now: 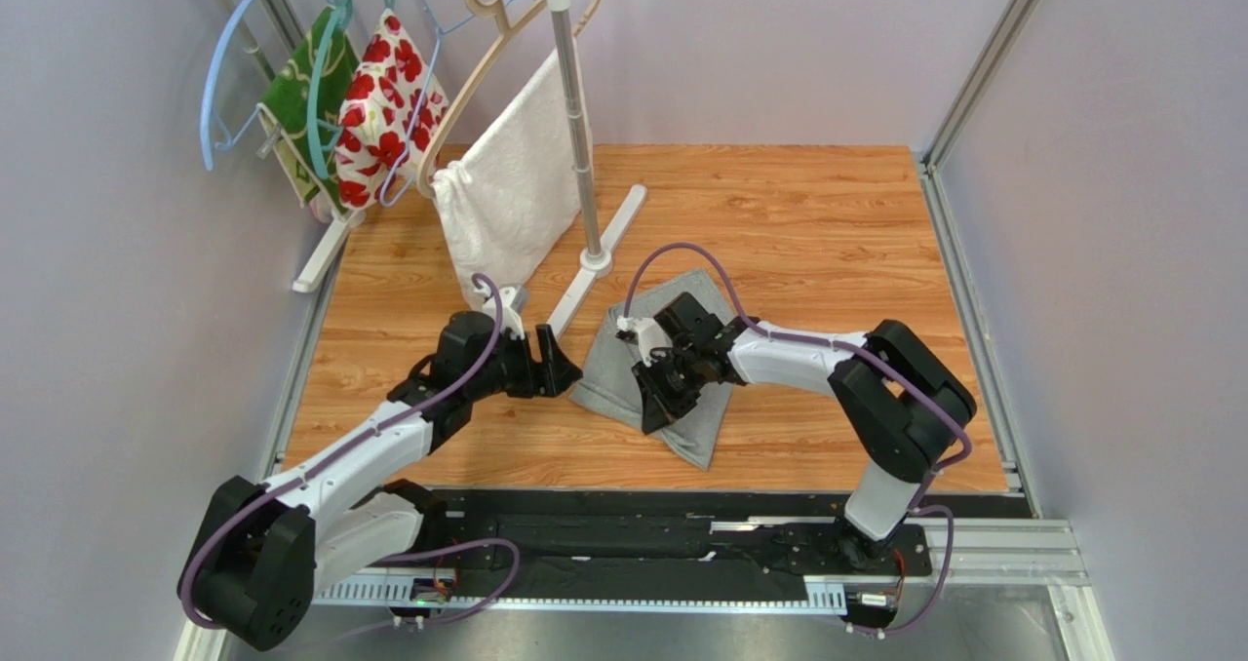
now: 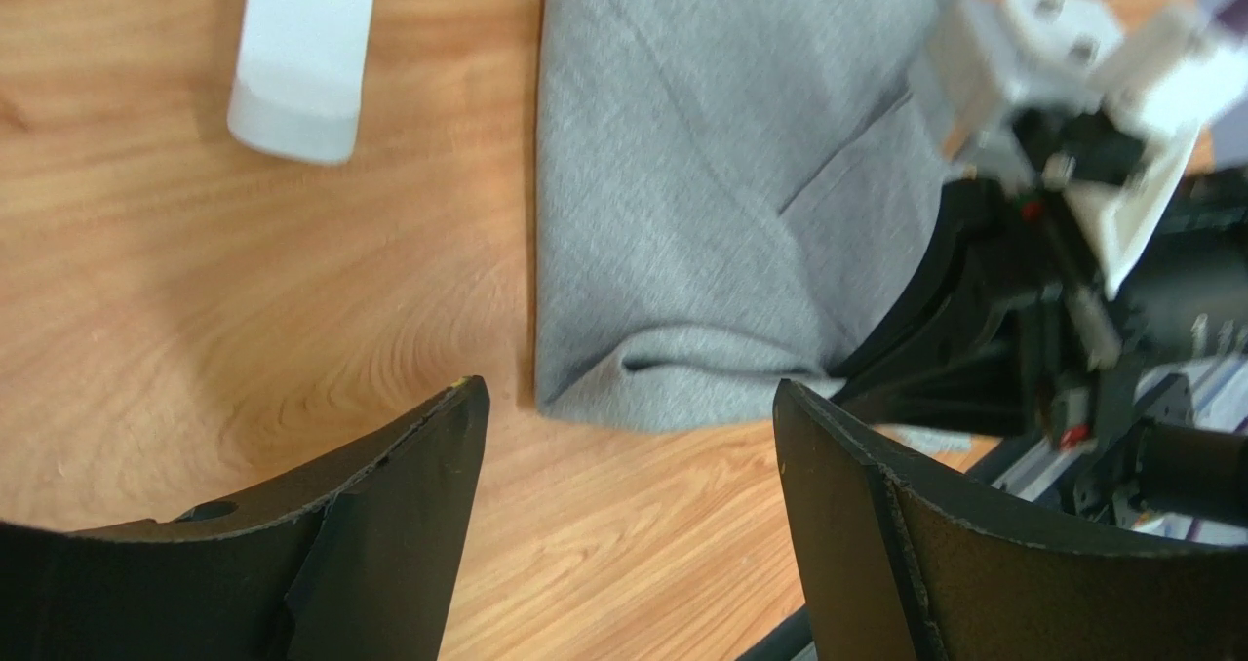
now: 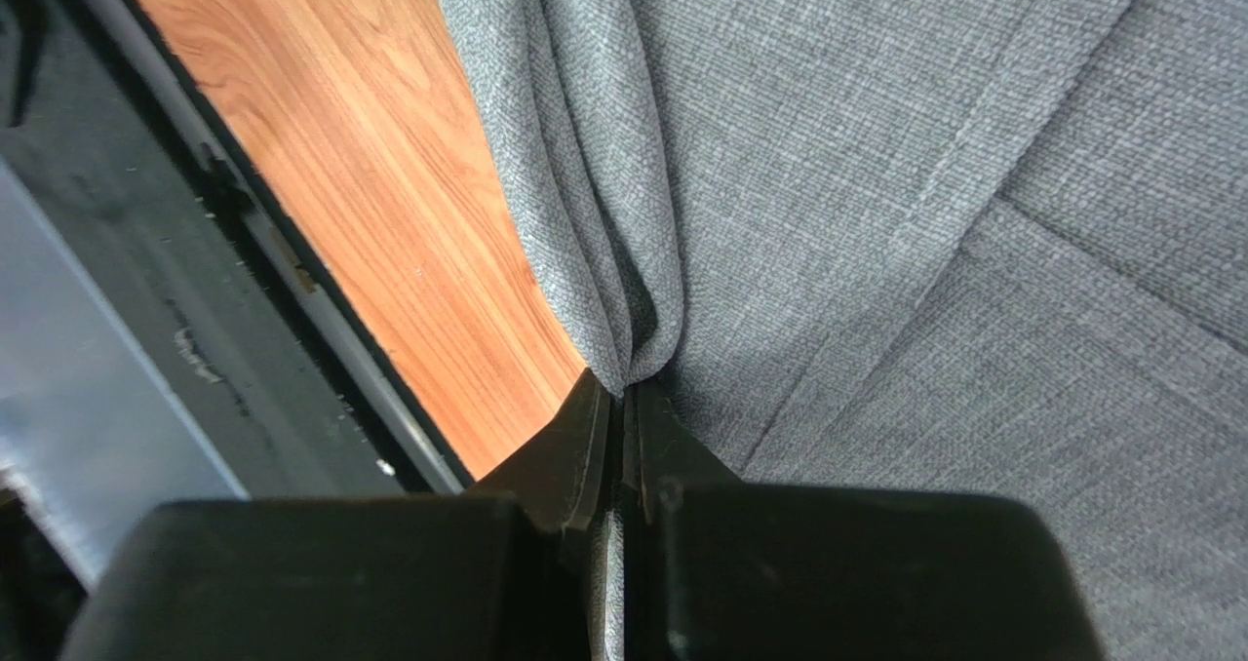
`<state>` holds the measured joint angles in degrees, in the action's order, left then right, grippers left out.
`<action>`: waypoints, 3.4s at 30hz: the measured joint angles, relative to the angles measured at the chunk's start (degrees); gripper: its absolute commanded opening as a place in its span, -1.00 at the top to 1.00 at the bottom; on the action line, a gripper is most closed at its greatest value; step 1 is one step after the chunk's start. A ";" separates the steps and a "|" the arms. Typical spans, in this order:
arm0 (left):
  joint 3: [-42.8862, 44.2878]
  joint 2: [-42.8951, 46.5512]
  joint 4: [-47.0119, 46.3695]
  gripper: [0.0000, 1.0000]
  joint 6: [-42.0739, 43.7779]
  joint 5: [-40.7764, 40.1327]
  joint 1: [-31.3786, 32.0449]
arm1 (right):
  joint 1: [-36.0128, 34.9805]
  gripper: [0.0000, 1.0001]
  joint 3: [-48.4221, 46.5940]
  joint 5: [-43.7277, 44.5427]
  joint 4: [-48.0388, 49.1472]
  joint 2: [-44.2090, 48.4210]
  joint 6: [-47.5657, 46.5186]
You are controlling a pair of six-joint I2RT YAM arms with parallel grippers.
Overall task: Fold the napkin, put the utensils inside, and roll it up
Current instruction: Roll the napkin with the utensil
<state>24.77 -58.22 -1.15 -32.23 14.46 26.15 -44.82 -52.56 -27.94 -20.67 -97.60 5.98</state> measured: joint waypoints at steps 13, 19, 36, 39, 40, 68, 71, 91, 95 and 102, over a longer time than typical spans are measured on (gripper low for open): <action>-1.81 -8.72 -7.15 -0.52 0.48 3.39 0.00 | 7.74 1.00 -4.28 -16.17 -3.13 -8.72 0.94; -1.81 -14.80 -10.21 -0.36 0.46 3.96 0.00 | 8.33 1.00 -5.27 -18.27 -3.54 -10.23 1.29; -0.98 -25.92 -21.51 0.46 -0.76 7.65 -0.02 | 8.41 1.00 -5.95 -19.23 -3.63 -11.15 1.29; -0.92 -27.06 -22.03 0.97 -1.01 8.15 -0.04 | 8.52 1.00 -6.16 -19.52 -3.76 -11.45 1.29; -0.92 -27.21 -21.90 1.00 -0.94 8.24 0.00 | 8.52 1.00 -6.27 -19.54 -3.89 -11.50 1.29; 7.65 -25.05 1.03 1.00 0.79 4.96 -0.81 | -1.84 -0.05 -0.17 12.57 -6.29 15.19 2.45; 8.57 -25.62 2.47 1.00 0.90 4.96 -0.81 | -7.34 -0.06 2.84 20.65 -5.38 16.33 3.28; 11.41 -27.15 6.73 1.00 1.31 4.87 -1.57 | -24.00 0.26 5.95 43.98 -5.29 13.38 4.98; 11.45 -27.21 6.78 1.00 1.51 4.90 -1.70 | -24.00 0.38 6.14 44.63 -5.55 11.85 5.40; 12.35 -27.63 7.91 1.00 2.14 4.83 -2.19 | -23.45 0.87 4.46 43.69 -6.78 7.87 6.21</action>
<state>37.12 -85.84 6.76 -30.09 19.29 23.97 -68.27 -48.10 15.75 -27.44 -89.73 12.19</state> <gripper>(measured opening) 0.017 0.132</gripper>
